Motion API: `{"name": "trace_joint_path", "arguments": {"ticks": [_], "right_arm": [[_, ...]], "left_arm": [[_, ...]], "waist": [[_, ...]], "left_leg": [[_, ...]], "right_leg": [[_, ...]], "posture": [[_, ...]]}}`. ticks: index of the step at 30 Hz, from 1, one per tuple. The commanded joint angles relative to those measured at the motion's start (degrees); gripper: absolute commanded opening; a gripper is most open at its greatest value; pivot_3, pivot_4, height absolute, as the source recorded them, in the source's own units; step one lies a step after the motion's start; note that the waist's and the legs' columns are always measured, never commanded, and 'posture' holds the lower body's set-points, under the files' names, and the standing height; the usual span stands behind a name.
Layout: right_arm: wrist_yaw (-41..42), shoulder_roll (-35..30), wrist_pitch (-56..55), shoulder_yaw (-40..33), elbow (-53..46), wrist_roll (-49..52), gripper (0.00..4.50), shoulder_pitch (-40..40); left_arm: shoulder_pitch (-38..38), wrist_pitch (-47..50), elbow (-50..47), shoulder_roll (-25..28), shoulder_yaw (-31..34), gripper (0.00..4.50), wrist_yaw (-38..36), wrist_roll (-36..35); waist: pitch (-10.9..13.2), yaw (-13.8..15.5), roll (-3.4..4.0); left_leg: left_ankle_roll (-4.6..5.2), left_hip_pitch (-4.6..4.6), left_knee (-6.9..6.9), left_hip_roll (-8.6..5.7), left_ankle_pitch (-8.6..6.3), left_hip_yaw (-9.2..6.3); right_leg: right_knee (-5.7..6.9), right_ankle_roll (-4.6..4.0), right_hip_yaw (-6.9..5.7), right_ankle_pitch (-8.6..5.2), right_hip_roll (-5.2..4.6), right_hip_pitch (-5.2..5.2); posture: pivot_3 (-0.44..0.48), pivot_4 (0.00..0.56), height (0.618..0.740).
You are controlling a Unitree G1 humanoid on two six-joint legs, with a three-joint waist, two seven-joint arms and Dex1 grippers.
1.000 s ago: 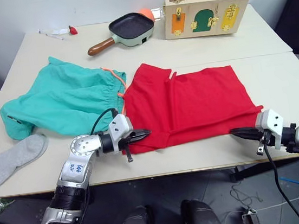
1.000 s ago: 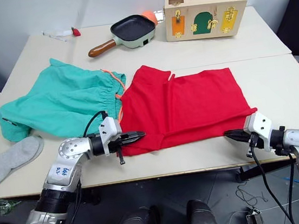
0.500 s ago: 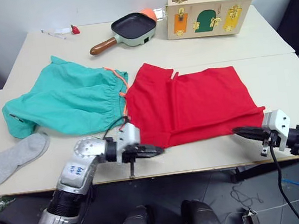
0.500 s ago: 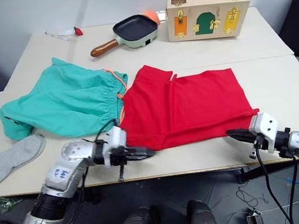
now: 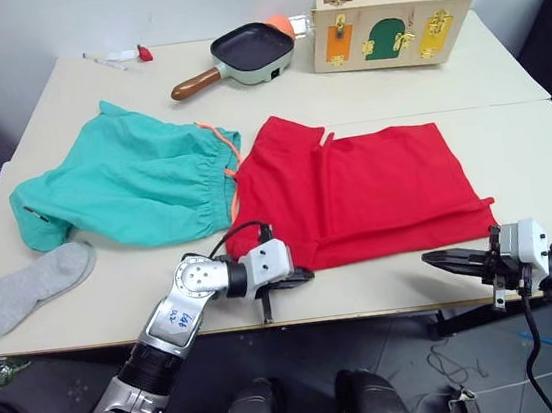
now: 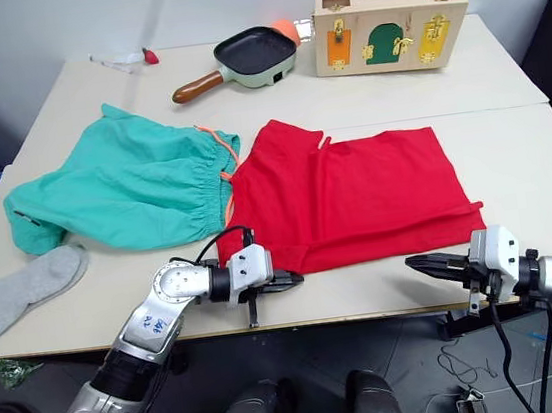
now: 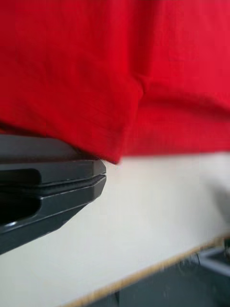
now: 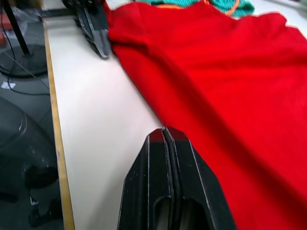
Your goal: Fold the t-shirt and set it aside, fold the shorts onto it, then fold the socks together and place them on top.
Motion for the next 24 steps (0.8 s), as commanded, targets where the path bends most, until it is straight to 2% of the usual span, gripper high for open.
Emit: {"name": "trace_joint_path", "arguments": {"ticks": [1,4,10,13,20,22,24], "right_arm": [[-1.0,0.8,0.3,-1.8,-2.1,1.4,0.0,0.5],[-1.2,1.0,0.8,-1.7,-2.4,1.6,0.0,0.4],[-1.6,1.2,2.1,-1.6,-2.7,1.7,0.0,0.0],[-1.8,1.2,2.4,-1.4,-2.4,1.4,0.0,-0.7],[-4.0,2.1,1.4,-0.7,-0.6,-0.8,0.0,-3.5],[-5.4,3.1,2.7,-0.5,-0.9,-0.5,0.0,-4.5],[-6.0,3.8,3.9,0.2,-1.8,-0.4,0.0,-5.2]], "left_arm": [[-1.0,-3.0,0.5,-1.0,2.8,0.02,0.7,-1.5],[-1.5,-1.6,0.4,-2.2,5.6,0.02,0.7,-4.6],[-1.8,0.9,1.3,-1.8,8.6,0.02,1.2,-5.7],[-2.5,0.9,3.9,-1.5,9.7,0.02,4.3,-3.4],[-5.0,-6.1,12.7,-0.4,11.9,0.02,13.2,3.1],[-6.4,-5.8,13.6,-0.8,15.2,0.02,14.5,0.2],[-6.1,-5.5,10.8,-0.4,17.2,0.02,9.7,-5.1]], "waist": [[0.0,-0.1,0.0],[0.0,-0.1,0.0],[0.0,-0.1,0.0],[0.0,-0.1,0.0],[0.0,-0.1,-0.01],[0.0,-0.1,-0.03],[0.0,-0.2,-0.03]], "left_leg": [[0.0,0.0,0.0,0.0,-0.02,0.01],[-0.01,0.0,0.0,0.0,-0.04,0.01],[0.01,0.0,0.01,0.01,-0.03,0.01],[0.01,0.0,0.01,0.0,-0.03,0.01],[0.02,-0.01,0.02,0.0,-0.03,0.02],[0.01,-0.01,0.02,0.01,-0.03,0.01],[0.01,-0.01,0.03,0.01,-0.04,0.01]], "right_leg": [[-0.01,0.0,0.01,0.0,-0.01,0.0],[-0.01,0.0,-0.01,0.0,0.0,-0.01],[0.0,0.0,-0.03,0.0,0.03,0.0],[0.0,0.01,-0.03,0.0,0.03,0.0],[0.0,0.01,-0.04,0.01,0.03,-0.01],[0.01,0.01,-0.06,0.01,0.03,-0.02],[0.02,0.02,-0.05,0.01,0.02,-0.02]], "posture": [[0.0,0.15,0.74],[0.0,0.15,0.74],[0.0,0.15,0.74],[0.0,0.15,0.74],[0.0,0.15,0.74],[0.0,0.15,0.74],[0.0,0.15,0.74]]}}
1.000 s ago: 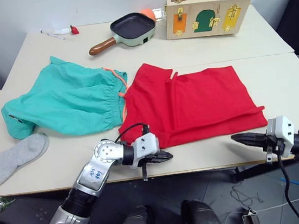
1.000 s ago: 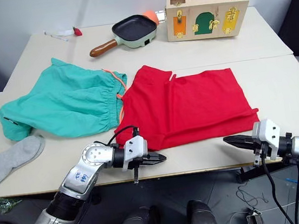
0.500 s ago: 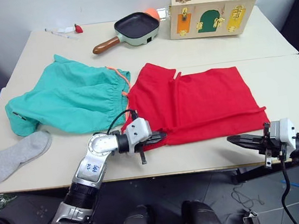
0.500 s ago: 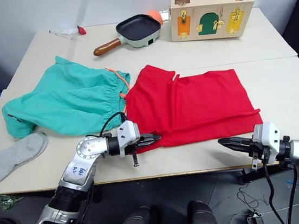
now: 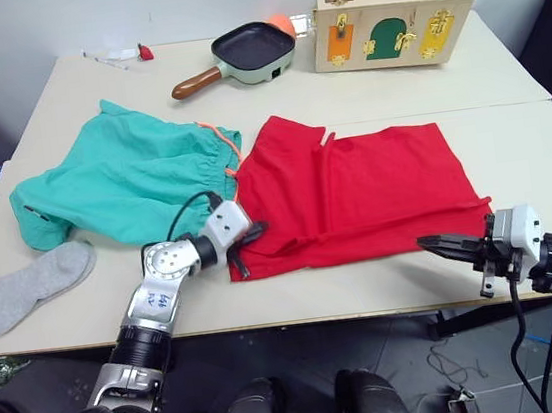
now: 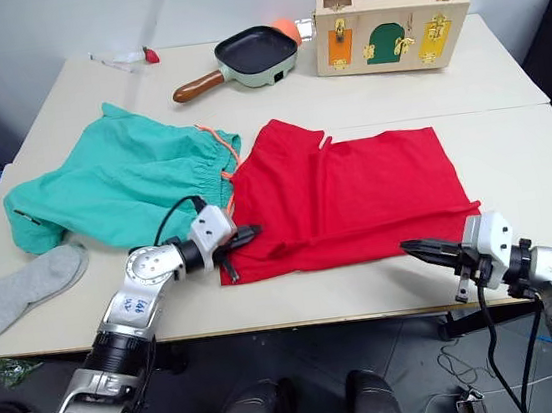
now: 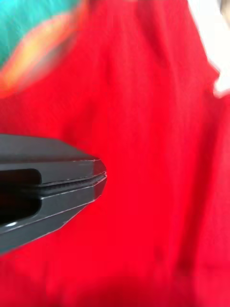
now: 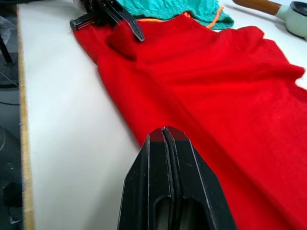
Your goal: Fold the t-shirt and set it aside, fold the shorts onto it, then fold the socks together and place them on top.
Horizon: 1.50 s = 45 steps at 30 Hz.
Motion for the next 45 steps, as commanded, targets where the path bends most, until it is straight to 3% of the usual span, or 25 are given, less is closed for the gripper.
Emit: {"name": "trace_joint_path", "arguments": {"ticks": [1,5,10,16,23,33,38,42,45], "right_arm": [[-1.0,0.6,1.5,0.4,-2.4,0.7,0.0,-0.7],[-1.6,0.9,2.7,1.3,-4.1,0.5,0.0,-0.7],[-1.4,1.2,2.7,1.8,-3.7,0.0,0.0,-0.7],[-0.8,1.7,1.7,2.4,-2.6,-0.6,0.0,-0.9],[-1.1,2.0,0.8,2.2,-2.3,-0.8,0.0,-0.3],[-2.6,2.2,-0.5,2.0,-2.2,-1.4,0.0,0.3],[-3.2,2.7,0.0,2.2,-2.6,-1.2,0.0,-0.1],[-3.3,2.7,0.4,2.4,-2.9,-1.1,0.0,-0.3],[-3.4,2.7,0.9,2.6,-3.1,-1.1,0.0,-0.6]], "left_arm": [[0.0,-0.9,-5.3,1.3,3.8,0.02,-6.8,-8.2],[4.7,3.4,-14.8,4.9,3.2,0.02,-18.2,-16.2],[9.1,5.1,-20.1,7.1,-1.9,0.02,-20.8,-13.4],[7.2,3.5,-15.0,3.8,-7.3,0.02,-14.5,-4.5],[3.8,2.7,-9.1,2.6,-6.6,0.02,-10.3,-1.0],[-2.8,-6.1,0.2,-0.8,0.8,0.02,0.4,-0.8],[0.4,-4.9,-5.5,2.2,1.7,0.02,-12.5,-9.3],[5.1,-1.2,-10.1,6.6,0.2,0.02,-19.4,-11.4],[6.8,-0.3,-11.8,7.5,-2.1,0.02,-19.9,-9.1]], "waist": [[0.0,-0.1,0.01],[0.0,-0.2,0.02],[0.0,0.0,0.02],[0.0,0.1,0.01],[0.0,-0.1,0.01],[0.0,0.1,-0.02],[0.0,-0.3,-0.02],[0.0,-1.0,-0.02],[0.0,-1.0,-0.02]], "left_leg": [[-0.01,0.0,0.0,0.0,-0.01,0.0],[-0.04,-0.01,-0.02,0.0,-0.03,0.03],[-0.03,0.0,0.0,-0.01,-0.02,0.05],[-0.24,0.0,0.0,-0.06,-0.2,0.03],[-0.01,-0.01,-0.02,-0.01,-0.07,0.06],[0.03,-0.05,0.01,-0.04,-0.06,0.05],[0.03,-0.05,0.0,-0.02,-0.07,0.07],[-0.01,-0.03,-0.01,0.03,-0.07,0.09],[-0.01,-0.03,-0.01,0.0,-0.07,0.07]], "right_leg": [[0.0,0.0,0.0,0.0,0.0,0.0],[0.04,0.0,0.0,0.0,0.01,-0.01],[-0.06,0.0,0.0,0.0,0.05,0.02],[-0.04,0.04,0.09,0.02,-0.01,0.03],[-0.01,0.04,0.06,0.02,0.04,-0.05],[-0.03,0.06,0.04,0.03,-0.03,-0.04],[0.02,0.06,0.01,0.03,0.03,-0.04],[0.0,0.04,0.01,0.02,0.07,-0.06],[-0.02,0.04,0.02,0.02,0.04,-0.04]], "posture": [[0.0,0.15,0.74],[0.0,0.15,0.74],[0.0,0.15,0.74],[0.0,0.15,0.74],[0.0,0.15,0.74],[0.0,0.15,0.74],[0.0,0.15,0.74],[0.0,0.15,0.74],[0.0,0.15,0.74]]}}
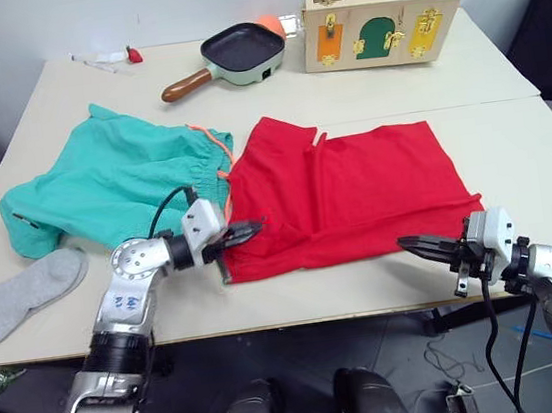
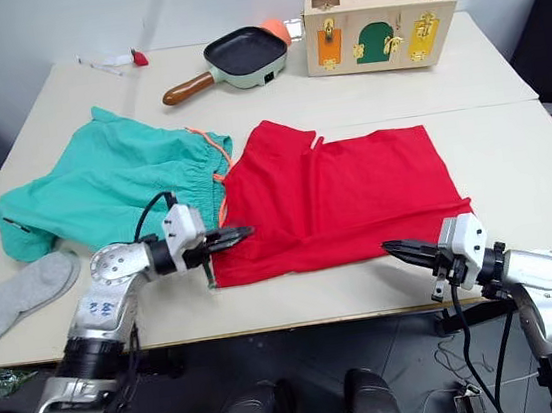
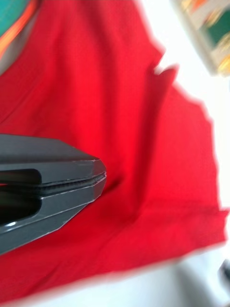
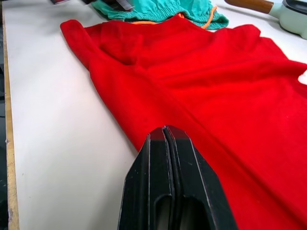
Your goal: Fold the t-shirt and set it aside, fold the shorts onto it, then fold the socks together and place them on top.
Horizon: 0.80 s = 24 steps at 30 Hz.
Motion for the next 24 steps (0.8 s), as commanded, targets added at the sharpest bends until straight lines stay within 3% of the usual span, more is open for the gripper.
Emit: {"name": "trace_joint_path", "arguments": {"ticks": [1,12,18,24], "right_arm": [[-0.2,0.2,0.1,-0.7,-1.5,0.8,0.0,-0.6],[-0.2,0.2,0.3,-0.5,-1.4,0.6,0.0,-1.3],[-0.1,0.5,-0.4,-0.6,-0.6,0.5,0.0,-1.1],[-0.3,0.8,-0.5,-0.4,-0.5,0.2,0.0,-1.0]], "left_arm": [[0.4,0.1,-3.0,-0.1,-2.4,0.02,0.2,2.2],[-1.0,1.6,0.5,-1.2,-7.0,0.02,2.8,9.0],[-4.1,-0.1,4.1,-2.9,-5.6,0.02,12.5,14.5],[-5.8,-2.2,5.4,-5.6,-3.4,0.02,17.2,13.5]], "waist": [[0.0,0.5,0.0],[0.0,1.0,0.0],[0.0,1.1,-0.02],[0.0,1.1,-0.03]], "left_leg": [[0.0,-0.01,0.0,-0.03,0.0,-0.02],[-0.21,-0.01,0.0,-0.03,-0.14,0.0],[-0.22,0.01,0.02,-0.03,-0.14,-0.02],[0.0,-0.01,0.01,-0.02,-0.02,-0.01]], "right_leg": [[-0.01,0.0,0.0,0.0,-0.02,0.01],[-0.02,0.02,0.06,0.01,-0.03,-0.02],[0.0,0.02,0.06,0.01,-0.05,0.01],[0.0,0.02,0.05,0.01,-0.03,-0.02]], "posture": [[0.0,0.15,0.74],[0.0,0.15,0.74],[0.0,0.15,0.74],[0.0,0.15,0.74]]}}
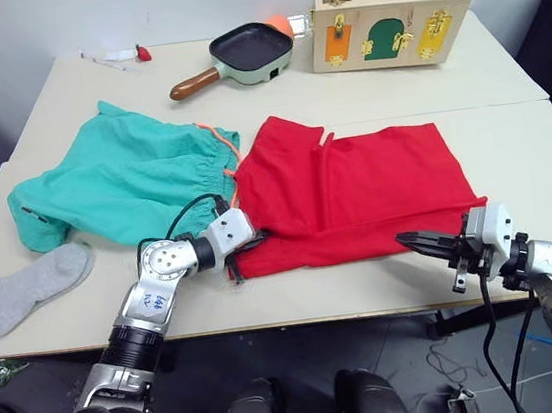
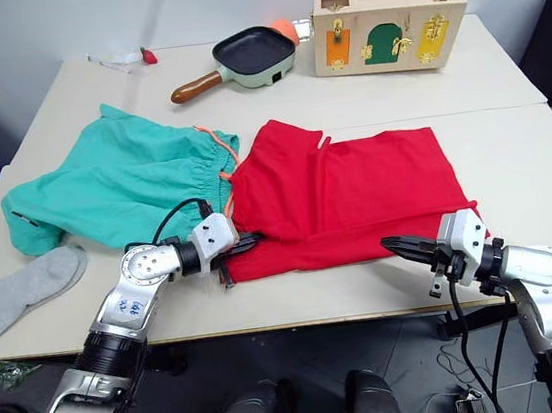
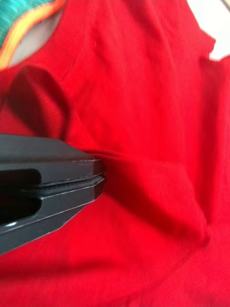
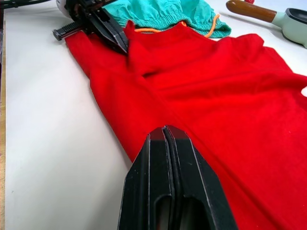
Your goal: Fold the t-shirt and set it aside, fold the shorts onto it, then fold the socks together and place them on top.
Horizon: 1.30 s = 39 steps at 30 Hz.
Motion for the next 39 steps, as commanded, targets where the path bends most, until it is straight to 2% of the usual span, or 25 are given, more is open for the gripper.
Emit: {"name": "trace_joint_path", "arguments": {"ticks": [1,7,9,14,16,20,23,28,33,39], "right_arm": [[-0.3,0.6,-0.7,-0.5,-0.4,0.2,0.0,0.1],[-1.6,1.7,-0.1,0.0,-0.5,-0.8,0.0,-0.5],[-2.8,2.7,1.4,0.6,-1.4,-0.6,0.0,-1.2],[-7.7,6.1,6.0,6.7,-6.2,-4.4,0.0,-3.3],[-11.7,8.9,6.6,9.2,-6.5,-7.4,0.0,-4.6],[-17.6,11.6,6.1,11.5,-4.4,-13.1,0.0,-6.3],[-22.2,11.5,5.0,10.3,1.0,-16.4,0.0,-8.0],[-23.6,7.6,-1.1,6.6,11.8,-17.8,0.0,-10.4],[-22.6,2.8,-8.5,2.4,27.0,-17.2,0.0,-14.0],[-22.3,-1.2,-18.2,0.0,46.0,-18.3,0.0,-19.0]], "left_arm": [[-1.4,-1.3,0.3,-0.7,1.8,0.02,2.7,0.2],[-3.6,-2.1,3.8,-2.4,3.5,0.02,6.0,-0.5],[-3.4,-0.8,2.8,-2.6,4.1,0.02,4.7,-2.0],[2.7,9.1,-9.8,1.1,5.3,0.02,-7.5,-13.3],[4.4,11.6,-12.7,1.7,4.8,0.02,-8.3,-14.3],[6.9,14.5,-14.5,0.0,3.6,0.02,-3.6,-11.9],[8.2,15.7,-13.7,-2.2,2.7,0.02,1.7,-9.0],[10.6,17.8,-12.4,-2.6,3.1,0.02,6.6,-6.1],[12.9,17.1,-12.6,-0.4,4.2,0.02,6.4,-6.1],[13.7,16.4,-12.9,-0.6,6.1,0.02,6.6,-7.5]], "waist": [[0.0,0.0,0.0],[0.0,0.1,-0.01],[0.0,0.0,-0.02],[0.0,-1.0,-0.02],[0.0,-1.5,-0.03],[0.0,-1.2,-0.03],[0.0,-1.1,-0.06],[-0.1,-1.2,-0.09],[-0.3,-1.5,-0.09],[-0.7,-2.0,-0.08]], "left_leg": [[0.01,-0.01,0.0,0.0,0.0,0.0],[0.02,-0.01,0.0,-0.01,0.01,0.01],[0.02,-0.02,0.0,-0.01,0.0,0.0],[-0.04,-0.03,-0.03,0.07,-0.02,0.04],[-0.08,-0.03,-0.04,0.12,-0.01,0.03],[-0.11,-0.03,-0.03,0.07,0.02,0.04],[-0.16,-0.05,-0.03,-0.06,-0.05,0.01],[-0.19,0.01,-0.05,-0.16,-0.08,0.05],[-0.21,0.13,-0.07,-0.03,-0.08,0.06],[-0.03,0.37,-0.25,0.04,0.05,0.19]], "right_leg": [[0.0,0.0,0.0,0.0,0.0,-0.01],[-0.01,0.0,0.0,0.0,-0.02,0.0],[-0.02,0.0,-0.01,0.0,-0.01,0.0],[0.13,-0.02,0.01,-0.01,0.03,-0.09],[0.3,-0.05,-0.02,-0.03,0.06,-0.1],[0.35,-0.06,0.02,-0.04,0.06,-0.11],[0.33,-0.04,0.06,-0.03,0.02,-0.11],[0.3,0.0,0.15,-0.01,0.03,-0.08],[0.09,0.0,0.16,-0.01,0.04,0.01],[-0.03,-0.03,0.21,-0.02,0.07,0.16]], "posture": [[0.0,0.15,0.74],[0.0,0.15,0.74],[0.0,0.15,0.74],[0.0,0.15,0.74],[0.0,0.15,0.74],[0.0,0.15,0.74],[0.0,0.15,0.74],[0.0,0.15,0.74],[0.0,0.15,0.74],[0.0,0.15,0.74]]}}
